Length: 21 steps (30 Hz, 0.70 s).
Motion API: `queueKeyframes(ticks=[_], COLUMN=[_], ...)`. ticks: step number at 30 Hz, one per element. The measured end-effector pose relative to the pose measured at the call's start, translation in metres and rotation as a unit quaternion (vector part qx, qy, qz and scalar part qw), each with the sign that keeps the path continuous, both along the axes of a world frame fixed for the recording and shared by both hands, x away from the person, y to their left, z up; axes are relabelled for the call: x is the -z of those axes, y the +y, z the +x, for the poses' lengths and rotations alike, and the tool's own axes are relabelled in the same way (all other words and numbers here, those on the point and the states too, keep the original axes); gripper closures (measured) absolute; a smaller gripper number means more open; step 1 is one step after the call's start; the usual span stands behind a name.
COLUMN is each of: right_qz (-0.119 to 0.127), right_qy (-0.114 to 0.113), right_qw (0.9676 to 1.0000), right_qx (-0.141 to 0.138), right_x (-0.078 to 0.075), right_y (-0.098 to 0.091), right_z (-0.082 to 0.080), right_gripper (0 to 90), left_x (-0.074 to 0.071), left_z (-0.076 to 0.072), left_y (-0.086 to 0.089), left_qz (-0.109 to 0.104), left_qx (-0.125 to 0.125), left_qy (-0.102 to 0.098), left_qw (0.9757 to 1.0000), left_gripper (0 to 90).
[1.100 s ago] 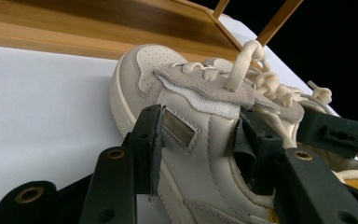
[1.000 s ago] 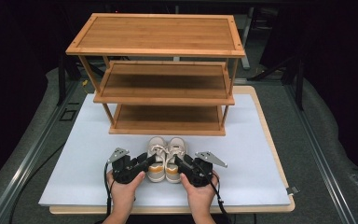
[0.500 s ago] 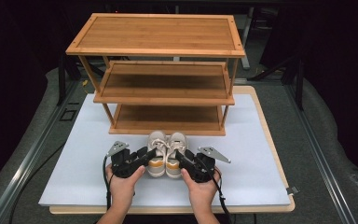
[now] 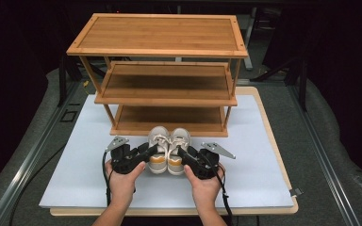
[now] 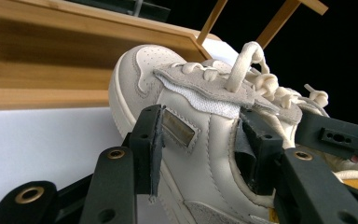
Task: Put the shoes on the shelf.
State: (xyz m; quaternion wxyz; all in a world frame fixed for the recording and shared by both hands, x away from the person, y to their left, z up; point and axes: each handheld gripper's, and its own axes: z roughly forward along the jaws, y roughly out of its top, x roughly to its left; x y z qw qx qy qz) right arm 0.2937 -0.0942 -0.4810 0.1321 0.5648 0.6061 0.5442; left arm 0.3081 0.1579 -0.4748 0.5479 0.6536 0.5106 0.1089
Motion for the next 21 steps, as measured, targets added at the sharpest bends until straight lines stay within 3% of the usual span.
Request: queueKeyframes(ticks=[9, 17, 18, 21], right_qz=[-0.01, -0.016, -0.012, -0.015], right_qy=[-0.01, -0.003, -0.014, -0.018], right_qw=[0.9999, 0.9998, 0.9998, 0.9997], right_qx=[0.0, -0.008, 0.0, 0.0], right_x=[-0.017, -0.029, -0.03, -0.037], right_y=[-0.001, -0.001, 0.0, 0.0], right_z=[0.0, 0.0, 0.001, 0.0], right_gripper=[56.8, 56.8, 56.8, 56.8], left_x=[-0.017, -0.026, -0.028, -0.034], left_z=[0.001, 0.002, 0.002, 0.002], left_y=[-0.002, 0.0, 0.0, 0.0], left_qz=[0.004, -0.001, -0.003, -0.004], left_qx=[0.005, 0.006, 0.006, 0.007], left_qy=[-0.007, -0.009, -0.012, -0.017], left_qw=[1.0, 0.9999, 0.9999, 0.9998], left_gripper=[55.5, 55.5, 55.5, 55.5])
